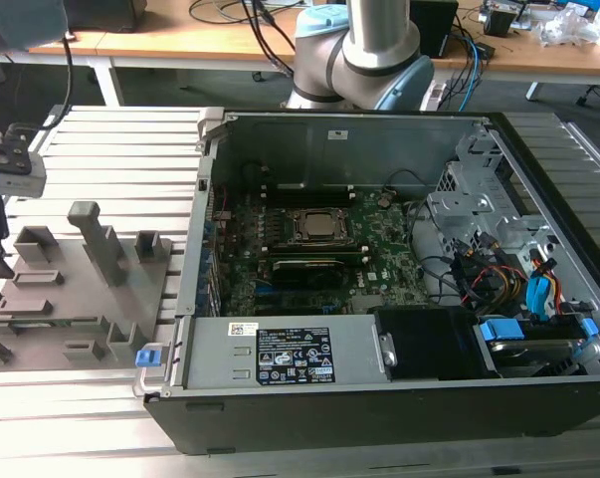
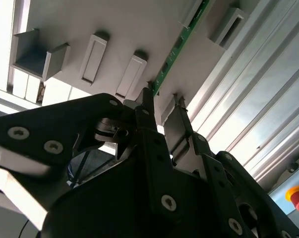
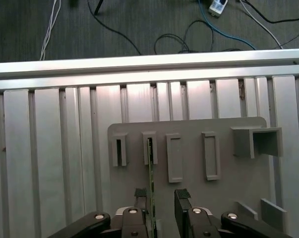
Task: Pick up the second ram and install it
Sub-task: 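Pick up the second ram and move it above second insertion slot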
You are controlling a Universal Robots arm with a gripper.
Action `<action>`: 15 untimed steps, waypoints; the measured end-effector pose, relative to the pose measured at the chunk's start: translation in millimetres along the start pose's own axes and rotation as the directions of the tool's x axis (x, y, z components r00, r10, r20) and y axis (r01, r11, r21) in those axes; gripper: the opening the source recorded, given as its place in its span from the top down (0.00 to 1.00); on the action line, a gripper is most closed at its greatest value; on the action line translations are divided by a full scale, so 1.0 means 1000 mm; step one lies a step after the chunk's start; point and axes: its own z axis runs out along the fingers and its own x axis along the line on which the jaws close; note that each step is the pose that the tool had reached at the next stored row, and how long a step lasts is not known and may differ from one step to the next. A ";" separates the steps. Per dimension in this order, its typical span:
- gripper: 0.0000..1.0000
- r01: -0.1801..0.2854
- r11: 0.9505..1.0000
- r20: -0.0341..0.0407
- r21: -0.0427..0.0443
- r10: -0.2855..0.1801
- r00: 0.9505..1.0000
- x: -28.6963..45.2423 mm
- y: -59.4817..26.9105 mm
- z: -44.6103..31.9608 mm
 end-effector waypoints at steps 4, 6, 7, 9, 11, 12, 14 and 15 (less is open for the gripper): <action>0.64 0.000 1.000 -0.001 0.000 0.000 1.000 -0.0004 -0.0064 0.0019; 0.64 0.000 1.000 -0.001 0.000 0.000 1.000 -0.0005 -0.0090 0.0029; 0.64 0.000 1.000 -0.001 0.000 0.000 1.000 -0.0006 -0.0104 0.0034; 0.64 0.000 1.000 -0.001 0.000 0.000 1.000 -0.0007 -0.0139 0.0045; 0.64 0.000 1.000 -0.001 0.000 0.000 1.000 -0.0009 -0.0160 0.0055; 0.64 0.000 1.000 -0.001 0.000 0.000 1.000 -0.0009 -0.0166 0.0062; 0.64 0.000 1.000 -0.001 0.000 0.000 1.000 -0.0009 -0.0174 0.0071; 0.64 0.000 1.000 -0.001 0.000 0.000 1.000 -0.0009 -0.0177 0.0077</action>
